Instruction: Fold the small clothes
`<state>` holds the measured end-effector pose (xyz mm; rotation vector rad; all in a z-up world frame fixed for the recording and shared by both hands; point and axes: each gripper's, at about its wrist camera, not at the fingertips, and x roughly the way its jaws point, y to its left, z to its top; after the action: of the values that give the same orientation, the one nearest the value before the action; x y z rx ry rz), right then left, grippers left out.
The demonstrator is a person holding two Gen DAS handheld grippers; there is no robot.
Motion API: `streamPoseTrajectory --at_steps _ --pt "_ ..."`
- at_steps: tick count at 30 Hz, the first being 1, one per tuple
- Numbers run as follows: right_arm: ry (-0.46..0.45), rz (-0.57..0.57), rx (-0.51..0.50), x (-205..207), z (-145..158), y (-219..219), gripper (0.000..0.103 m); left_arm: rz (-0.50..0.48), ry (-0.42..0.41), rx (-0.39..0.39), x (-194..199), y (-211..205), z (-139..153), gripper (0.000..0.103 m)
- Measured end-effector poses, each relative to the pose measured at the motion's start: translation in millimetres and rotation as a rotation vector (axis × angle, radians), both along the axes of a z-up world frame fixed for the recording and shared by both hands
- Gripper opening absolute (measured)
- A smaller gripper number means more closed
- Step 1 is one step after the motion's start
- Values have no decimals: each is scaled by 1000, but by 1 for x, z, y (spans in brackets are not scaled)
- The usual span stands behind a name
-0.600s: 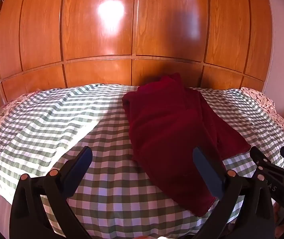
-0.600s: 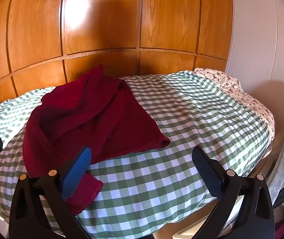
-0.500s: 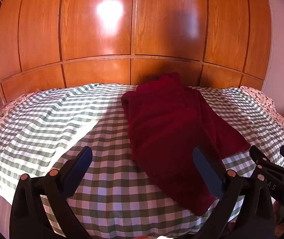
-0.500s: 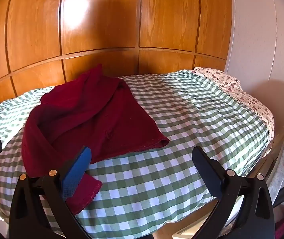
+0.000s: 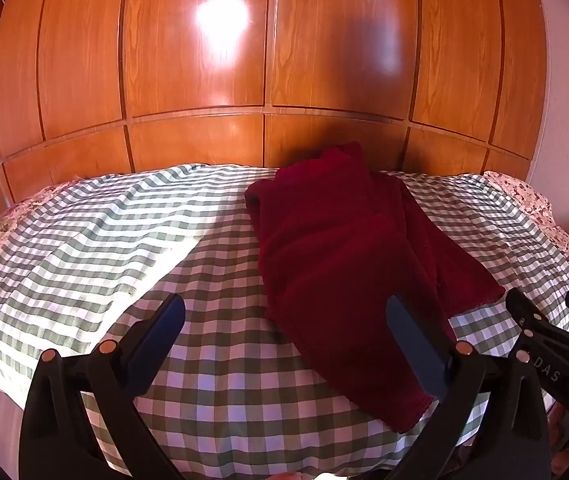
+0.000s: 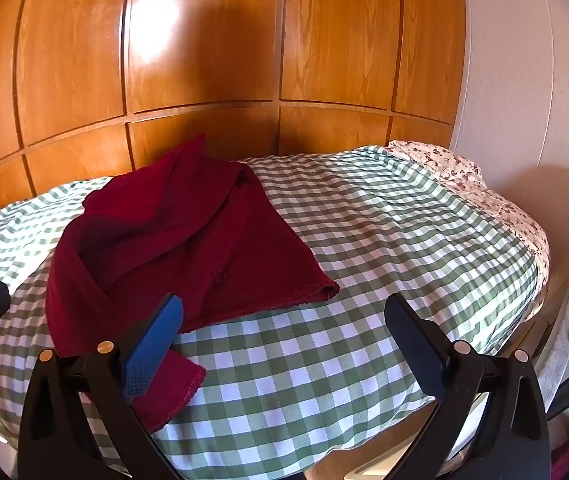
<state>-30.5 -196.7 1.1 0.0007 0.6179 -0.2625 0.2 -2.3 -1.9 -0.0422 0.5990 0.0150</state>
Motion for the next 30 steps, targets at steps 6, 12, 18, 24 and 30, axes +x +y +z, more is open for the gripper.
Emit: streamPoseTrajectory --at_steps 6,12,18,24,30 --pt "4 0 0 0 -2 1 100 -5 -2 1 1 1 0 100" --pt "6 -3 8 0 -3 -1 100 -4 14 0 3 0 -3 100" --pt "11 0 9 1 -5 -2 100 -7 15 -3 2 0 -4 100" --pt "12 -1 11 1 -5 -2 100 -11 19 1 3 -1 -4 100" --pt "14 -2 13 1 -6 -2 100 -15 18 8 4 -3 -5 100"
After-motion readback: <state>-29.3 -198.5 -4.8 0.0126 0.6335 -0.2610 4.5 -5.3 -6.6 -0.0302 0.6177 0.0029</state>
